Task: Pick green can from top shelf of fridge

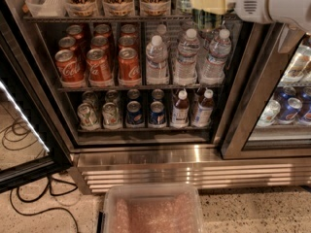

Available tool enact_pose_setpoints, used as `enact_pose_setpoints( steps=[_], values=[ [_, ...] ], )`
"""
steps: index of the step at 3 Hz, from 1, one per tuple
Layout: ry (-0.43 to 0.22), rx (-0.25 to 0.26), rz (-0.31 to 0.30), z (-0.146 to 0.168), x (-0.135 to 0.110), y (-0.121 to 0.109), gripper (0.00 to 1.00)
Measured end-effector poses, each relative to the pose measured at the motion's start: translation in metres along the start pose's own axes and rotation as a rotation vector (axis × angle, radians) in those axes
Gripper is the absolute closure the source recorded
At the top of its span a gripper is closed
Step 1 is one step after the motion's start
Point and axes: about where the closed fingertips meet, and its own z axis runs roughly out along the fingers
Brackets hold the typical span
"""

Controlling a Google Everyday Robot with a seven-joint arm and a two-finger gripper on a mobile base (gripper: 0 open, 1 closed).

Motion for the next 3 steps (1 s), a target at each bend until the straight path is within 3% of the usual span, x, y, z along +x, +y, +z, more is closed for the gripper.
enact_pose_setpoints(
  steps=[1, 2, 3],
  values=[
    [0.056, -0.155, -0.059, -0.034, 0.033, 0.018, 1.00],
    [0.085, -0.266, -0.091, -0.054, 0.050, 0.037, 1.00],
    [0.085, -0.266, -0.091, -0.054, 0.050, 0.037, 1.00]
  ],
)
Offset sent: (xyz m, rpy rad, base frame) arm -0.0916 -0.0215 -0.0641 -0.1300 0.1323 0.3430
